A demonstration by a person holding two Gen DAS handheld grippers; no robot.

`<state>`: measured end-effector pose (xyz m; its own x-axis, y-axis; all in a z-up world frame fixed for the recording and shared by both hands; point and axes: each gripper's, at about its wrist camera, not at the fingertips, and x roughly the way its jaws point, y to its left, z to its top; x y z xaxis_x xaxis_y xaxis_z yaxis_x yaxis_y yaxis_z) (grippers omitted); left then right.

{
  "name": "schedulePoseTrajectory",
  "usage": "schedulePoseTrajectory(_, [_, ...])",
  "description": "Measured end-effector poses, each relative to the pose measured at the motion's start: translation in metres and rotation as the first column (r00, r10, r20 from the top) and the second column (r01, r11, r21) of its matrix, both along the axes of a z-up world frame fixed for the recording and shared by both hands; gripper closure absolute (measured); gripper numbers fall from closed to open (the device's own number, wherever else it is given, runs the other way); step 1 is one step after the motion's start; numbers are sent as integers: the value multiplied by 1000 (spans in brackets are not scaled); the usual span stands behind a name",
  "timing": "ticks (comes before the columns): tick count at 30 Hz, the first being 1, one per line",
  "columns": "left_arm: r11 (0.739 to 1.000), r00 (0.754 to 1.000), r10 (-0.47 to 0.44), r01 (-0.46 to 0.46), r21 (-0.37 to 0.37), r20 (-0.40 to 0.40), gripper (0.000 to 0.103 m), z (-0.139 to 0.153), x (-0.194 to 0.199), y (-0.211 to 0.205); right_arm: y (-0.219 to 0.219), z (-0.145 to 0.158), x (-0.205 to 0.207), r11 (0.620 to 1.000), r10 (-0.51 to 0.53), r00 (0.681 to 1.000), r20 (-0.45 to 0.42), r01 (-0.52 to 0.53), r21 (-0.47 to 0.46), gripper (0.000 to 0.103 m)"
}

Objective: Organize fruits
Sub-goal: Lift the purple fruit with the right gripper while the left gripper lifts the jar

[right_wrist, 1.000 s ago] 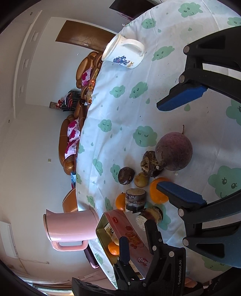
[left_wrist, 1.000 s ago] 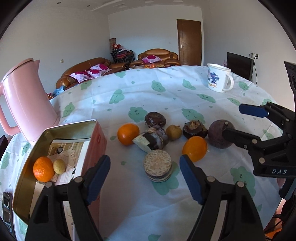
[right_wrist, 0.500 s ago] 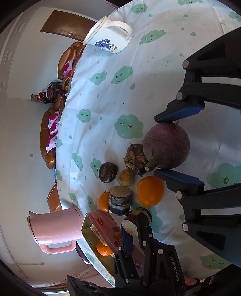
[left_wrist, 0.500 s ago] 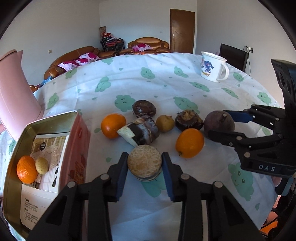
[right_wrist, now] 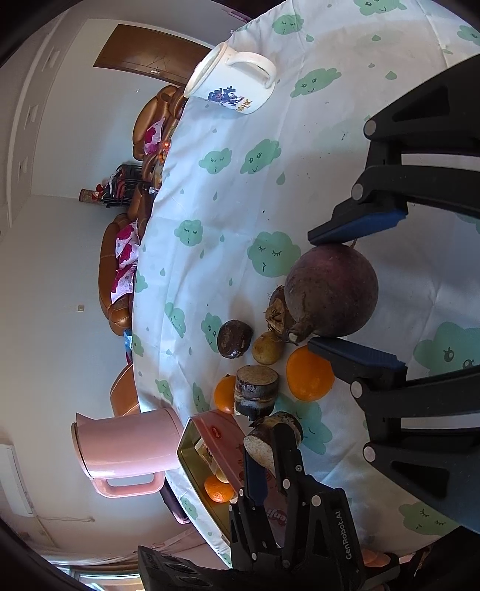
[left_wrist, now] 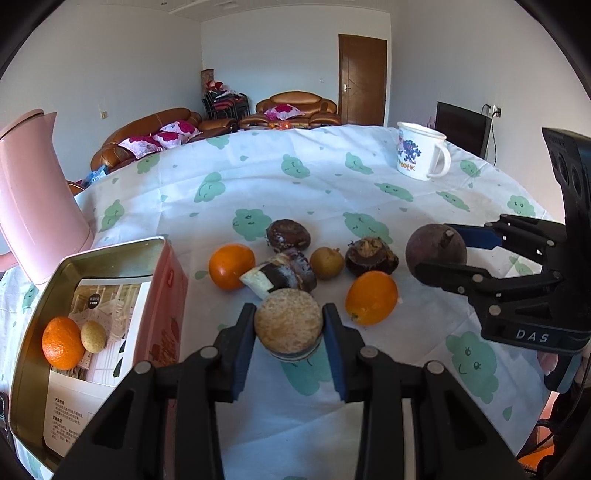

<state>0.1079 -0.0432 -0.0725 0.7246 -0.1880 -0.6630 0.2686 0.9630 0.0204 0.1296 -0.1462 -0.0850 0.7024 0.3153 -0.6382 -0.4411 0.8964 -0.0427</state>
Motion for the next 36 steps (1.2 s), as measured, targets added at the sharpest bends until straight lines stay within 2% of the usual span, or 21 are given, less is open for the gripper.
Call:
schedulePoseTrajectory(14, [999,995,33,-32,-12,96,65,11,-13,6,-6,11,-13,998,19,996,84,-24,57,50])
schedulePoseTrajectory(36, [996,976,89,-83,-34,200,65,21,-29,14,-15,19,-26,993,24,986,167,-43,112,50])
